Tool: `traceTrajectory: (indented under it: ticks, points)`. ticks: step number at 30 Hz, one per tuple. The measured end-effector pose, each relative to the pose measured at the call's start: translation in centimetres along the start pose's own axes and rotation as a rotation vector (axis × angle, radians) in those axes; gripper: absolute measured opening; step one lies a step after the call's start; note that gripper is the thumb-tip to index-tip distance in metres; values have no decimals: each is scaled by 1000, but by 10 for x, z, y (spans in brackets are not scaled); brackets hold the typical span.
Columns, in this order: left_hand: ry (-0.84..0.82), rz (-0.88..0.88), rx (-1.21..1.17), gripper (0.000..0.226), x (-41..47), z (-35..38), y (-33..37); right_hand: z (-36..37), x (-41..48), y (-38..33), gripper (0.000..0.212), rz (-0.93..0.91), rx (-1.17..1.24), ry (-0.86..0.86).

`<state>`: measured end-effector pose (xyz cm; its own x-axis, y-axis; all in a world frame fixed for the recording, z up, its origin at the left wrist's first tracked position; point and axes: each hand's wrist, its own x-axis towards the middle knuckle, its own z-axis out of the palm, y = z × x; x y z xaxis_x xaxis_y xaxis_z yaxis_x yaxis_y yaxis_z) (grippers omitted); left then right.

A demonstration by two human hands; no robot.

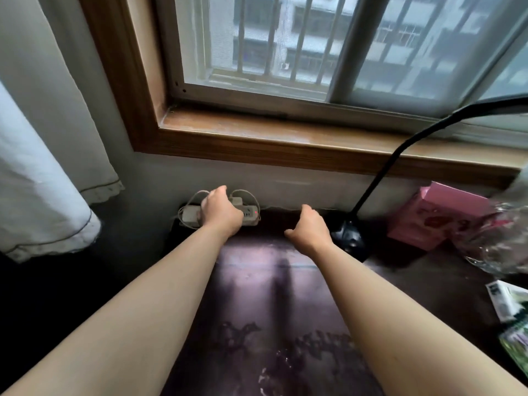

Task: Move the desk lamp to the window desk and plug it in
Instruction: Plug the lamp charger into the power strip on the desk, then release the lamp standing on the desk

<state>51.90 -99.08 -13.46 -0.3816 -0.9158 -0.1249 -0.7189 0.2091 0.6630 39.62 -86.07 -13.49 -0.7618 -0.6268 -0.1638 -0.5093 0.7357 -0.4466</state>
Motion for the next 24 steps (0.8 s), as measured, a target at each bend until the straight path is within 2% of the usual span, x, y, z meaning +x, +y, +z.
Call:
traceTrajectory:
  ticks: [4,9,21,24]
  points:
    - [-29,27,-16,72,-34,16,18,-18,-22,29,51,6,8,7]
    - [-51,53,-39,70,-83,33,41,-40,-53,68,37,11,-2,21]
    - [-82,120,-124,61,-187,66,93,-89,-118,153,31,-4,72,82]
    - [-86,143,-134,60,-205,73,103,-101,-126,170,37,1,67,103]
